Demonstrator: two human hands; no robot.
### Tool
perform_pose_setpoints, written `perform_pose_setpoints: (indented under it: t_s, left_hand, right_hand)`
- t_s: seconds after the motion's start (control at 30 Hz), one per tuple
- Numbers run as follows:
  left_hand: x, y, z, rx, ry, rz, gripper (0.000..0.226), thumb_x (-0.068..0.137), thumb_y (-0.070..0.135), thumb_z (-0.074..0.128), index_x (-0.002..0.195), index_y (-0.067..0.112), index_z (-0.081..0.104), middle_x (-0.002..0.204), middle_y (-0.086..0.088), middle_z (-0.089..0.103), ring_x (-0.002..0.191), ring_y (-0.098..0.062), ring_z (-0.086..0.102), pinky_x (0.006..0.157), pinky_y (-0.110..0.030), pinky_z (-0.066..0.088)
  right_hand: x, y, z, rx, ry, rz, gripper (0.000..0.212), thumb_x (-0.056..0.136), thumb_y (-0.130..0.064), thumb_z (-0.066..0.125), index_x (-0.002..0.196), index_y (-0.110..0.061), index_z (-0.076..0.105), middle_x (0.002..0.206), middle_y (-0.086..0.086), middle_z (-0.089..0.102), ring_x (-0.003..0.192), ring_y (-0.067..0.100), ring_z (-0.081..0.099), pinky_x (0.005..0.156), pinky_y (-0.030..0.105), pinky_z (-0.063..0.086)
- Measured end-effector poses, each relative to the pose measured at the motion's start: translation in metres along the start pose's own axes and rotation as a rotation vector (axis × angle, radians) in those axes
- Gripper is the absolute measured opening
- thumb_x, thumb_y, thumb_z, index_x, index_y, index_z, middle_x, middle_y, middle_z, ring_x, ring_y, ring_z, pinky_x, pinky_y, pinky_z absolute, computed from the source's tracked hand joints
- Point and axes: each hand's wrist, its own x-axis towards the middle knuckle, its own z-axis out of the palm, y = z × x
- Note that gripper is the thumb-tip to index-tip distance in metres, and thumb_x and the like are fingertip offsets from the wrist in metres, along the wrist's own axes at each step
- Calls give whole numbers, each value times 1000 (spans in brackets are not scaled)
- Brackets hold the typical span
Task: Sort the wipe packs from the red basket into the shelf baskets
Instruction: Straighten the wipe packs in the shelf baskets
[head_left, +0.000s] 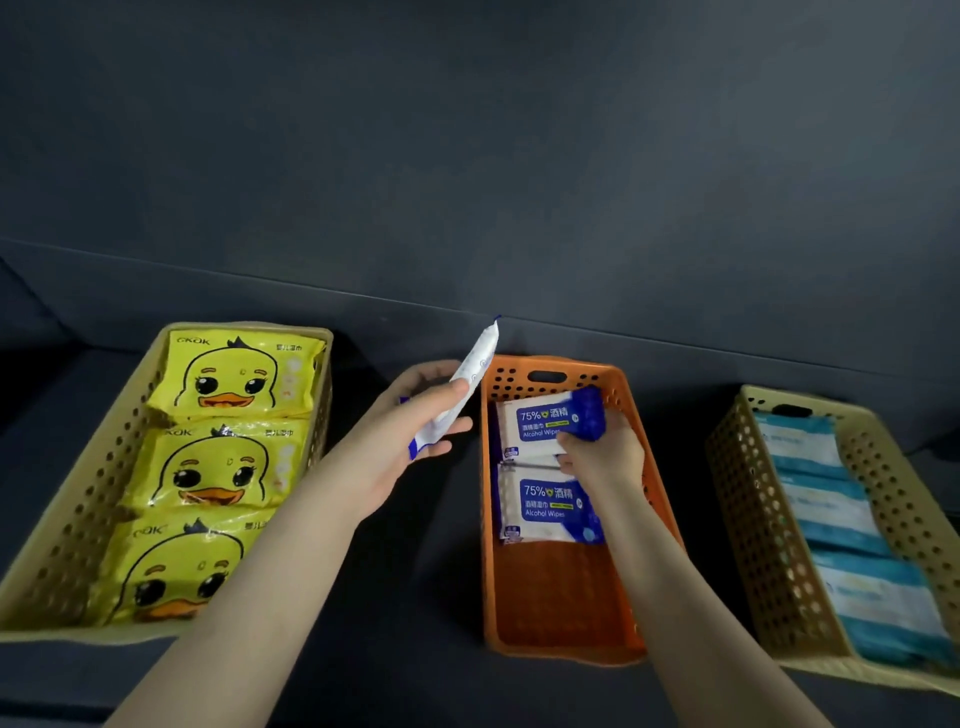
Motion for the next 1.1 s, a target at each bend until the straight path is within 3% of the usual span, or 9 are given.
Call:
perform_pose_setpoints:
  t_s: [0.13, 0.27, 0.4, 0.57, 0.8, 0.9, 0.97, 1.03, 1.1]
  left_hand:
    - [3, -3, 1, 1, -9, 15, 55, 71, 43, 69, 123, 31, 58, 128, 4, 61, 106, -17, 68, 89, -34, 55]
    - [5, -4, 4, 31, -24, 25, 52, 74, 41, 68, 124, 29, 58, 127, 5, 61, 105, -15, 68, 90, -34, 55]
    - [6, -6, 4, 55, -35, 26, 50, 78, 38, 67, 125, 28, 57, 126, 5, 61, 106, -15, 67, 91, -35, 54]
    - [8, -8, 5, 156, -10, 45, 43, 86, 33, 66, 127, 30, 54, 119, 13, 61, 108, -11, 64, 95, -37, 51]
    - [5, -8, 6, 198, -11, 97, 49, 80, 42, 68, 126, 33, 54, 118, 14, 62, 110, -11, 63, 96, -38, 51]
    - [5, -6, 8, 294, -50, 165, 46, 82, 41, 69, 125, 39, 53, 123, 18, 59, 115, -6, 57, 91, -26, 49]
    - [3, -2, 12, 400, -91, 219, 50, 83, 37, 71, 127, 42, 49, 124, 25, 55, 113, 6, 53, 83, -12, 46]
    - [3, 1, 17, 510, -154, 267, 58, 82, 36, 73, 131, 43, 44, 129, 26, 53, 112, 11, 53, 76, -6, 45]
    - [3, 3, 26, 646, -210, 328, 68, 79, 39, 75, 136, 43, 39, 136, 24, 49, 117, 10, 50, 83, -9, 47]
  right_hand:
    - [-3, -2, -6, -84, -48, -17, 51, 82, -24, 76, 124, -16, 49, 108, 3, 68, 75, 13, 64, 60, 26, 53]
    - [-18, -7, -13, -503, 75, -265, 69, 88, -29, 68, 144, -21, 29, 139, 6, 49, 107, 23, 62, 73, 32, 53]
    - [-19, 2, -11, -650, 54, -398, 51, 91, -36, 62, 138, -24, 47, 142, 1, 47, 130, 26, 45, 96, 39, 49]
    - [-12, 6, -7, -619, -71, -375, 41, 92, -37, 60, 131, -23, 55, 131, -1, 57, 127, 23, 46, 101, 38, 44]
    - [-15, -2, -24, -537, -211, -366, 36, 94, -36, 58, 128, -24, 58, 119, 1, 66, 93, 12, 64, 74, 26, 56]
    - [-19, -5, -32, -364, -137, -401, 23, 96, -35, 55, 115, -23, 62, 105, -2, 69, 72, 4, 61, 56, 15, 46]
    - [-26, -10, -40, -137, -129, -378, 21, 97, -39, 51, 104, -22, 61, 95, -4, 70, 76, 8, 67, 56, 15, 46]
    - [-32, -19, -49, 225, -268, -191, 34, 96, -47, 48, 108, -18, 60, 94, -4, 71, 87, 14, 70, 60, 18, 50]
    - [-33, -23, -57, 550, -508, 52, 51, 94, -55, 44, 121, -13, 55, 108, 6, 71, 97, 22, 69, 72, 28, 56]
